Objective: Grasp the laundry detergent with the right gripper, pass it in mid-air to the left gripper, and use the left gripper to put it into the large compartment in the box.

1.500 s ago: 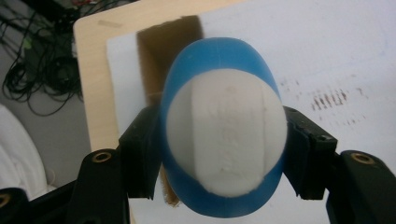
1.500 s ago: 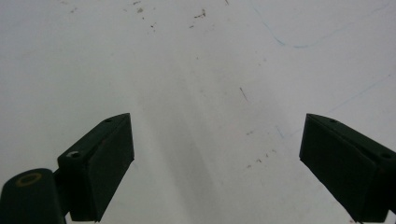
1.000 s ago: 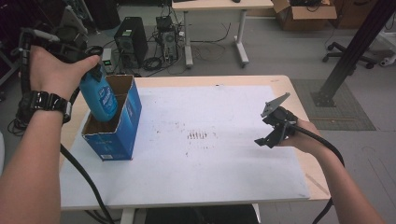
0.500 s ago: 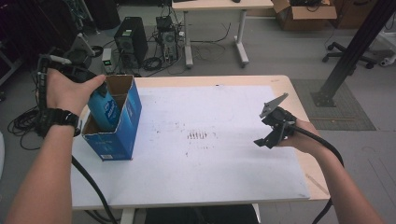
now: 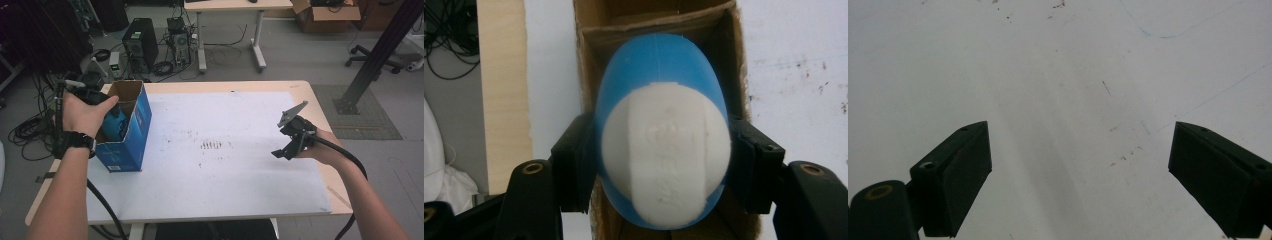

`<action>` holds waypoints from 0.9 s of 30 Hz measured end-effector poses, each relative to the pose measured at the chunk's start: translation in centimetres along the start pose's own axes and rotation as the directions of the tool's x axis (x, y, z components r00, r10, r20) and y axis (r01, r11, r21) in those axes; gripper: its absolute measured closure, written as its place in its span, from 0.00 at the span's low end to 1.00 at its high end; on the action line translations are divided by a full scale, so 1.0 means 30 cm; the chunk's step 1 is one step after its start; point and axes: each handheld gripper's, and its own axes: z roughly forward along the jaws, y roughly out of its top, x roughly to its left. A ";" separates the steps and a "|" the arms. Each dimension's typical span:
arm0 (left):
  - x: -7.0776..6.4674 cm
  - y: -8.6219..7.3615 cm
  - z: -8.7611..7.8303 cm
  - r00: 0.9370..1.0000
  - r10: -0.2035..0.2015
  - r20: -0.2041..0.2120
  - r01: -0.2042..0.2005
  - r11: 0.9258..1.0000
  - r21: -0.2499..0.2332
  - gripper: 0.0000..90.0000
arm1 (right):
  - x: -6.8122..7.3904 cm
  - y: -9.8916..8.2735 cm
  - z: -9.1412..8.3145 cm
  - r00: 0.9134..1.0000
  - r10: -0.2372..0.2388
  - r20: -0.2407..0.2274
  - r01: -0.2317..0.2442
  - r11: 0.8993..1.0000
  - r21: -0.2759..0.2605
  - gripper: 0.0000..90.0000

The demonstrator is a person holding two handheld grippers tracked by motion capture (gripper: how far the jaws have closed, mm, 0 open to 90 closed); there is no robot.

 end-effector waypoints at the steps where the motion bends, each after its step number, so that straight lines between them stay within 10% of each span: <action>1: 0.000 -0.003 0.008 1.000 0.002 0.001 -0.002 1.000 0.003 0.43 | 0.001 0.000 0.002 1.000 0.000 0.000 0.000 1.000 0.000 0.11; 27: -0.011 -0.046 0.116 1.000 -0.001 -0.005 0.001 1.000 0.005 0.42 | 0.007 -0.008 0.022 1.000 0.004 -0.011 -0.004 1.000 0.005 0.11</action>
